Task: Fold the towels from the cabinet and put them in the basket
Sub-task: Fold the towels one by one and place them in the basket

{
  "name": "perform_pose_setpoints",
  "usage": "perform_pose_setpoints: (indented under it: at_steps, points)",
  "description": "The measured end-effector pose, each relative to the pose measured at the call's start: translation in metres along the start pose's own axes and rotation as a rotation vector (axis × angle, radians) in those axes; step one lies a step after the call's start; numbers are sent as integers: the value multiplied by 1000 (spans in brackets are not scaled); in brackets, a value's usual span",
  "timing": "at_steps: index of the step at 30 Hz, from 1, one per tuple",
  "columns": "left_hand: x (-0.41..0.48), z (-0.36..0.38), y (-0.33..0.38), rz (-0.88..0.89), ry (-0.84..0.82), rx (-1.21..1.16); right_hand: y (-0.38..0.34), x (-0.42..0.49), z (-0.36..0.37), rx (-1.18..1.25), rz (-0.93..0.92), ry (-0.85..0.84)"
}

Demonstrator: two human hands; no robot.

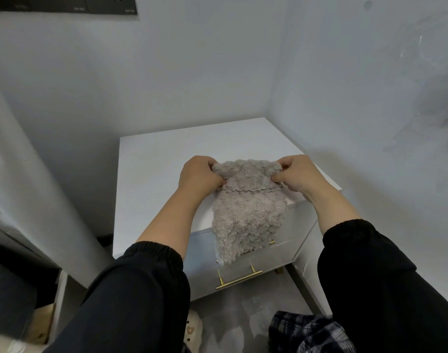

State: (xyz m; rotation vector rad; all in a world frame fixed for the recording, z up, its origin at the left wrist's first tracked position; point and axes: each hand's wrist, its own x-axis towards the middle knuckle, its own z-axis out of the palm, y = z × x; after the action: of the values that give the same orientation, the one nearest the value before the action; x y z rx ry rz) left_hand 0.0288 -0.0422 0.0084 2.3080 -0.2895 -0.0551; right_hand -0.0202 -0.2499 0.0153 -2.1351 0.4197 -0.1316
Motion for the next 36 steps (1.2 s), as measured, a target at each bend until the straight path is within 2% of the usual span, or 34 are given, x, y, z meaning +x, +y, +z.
perform_pose_setpoints:
  at_steps: [4,8,11,16,22,27,31,36]
  points:
    - [-3,-4,7,23,124,-186,-8,-3,-1,106,-93,128]
    - [-5,-6,8,91,206,-165,-10,-4,6,160,-164,228]
    - [-6,-5,3,114,202,-168,-7,-5,9,84,-204,262]
    - [-6,-2,-9,142,141,-19,3,-12,12,-115,-259,233]
    - [-9,-3,-18,187,6,92,14,-18,7,-301,-213,113]
    - [-7,1,-16,102,13,12,10,-21,4,-143,-201,55]
    - [-7,3,-14,73,-28,32,10,-16,9,-209,-151,10]
    - [-8,-2,-10,63,-107,-66,9,-10,5,-88,-76,-99]
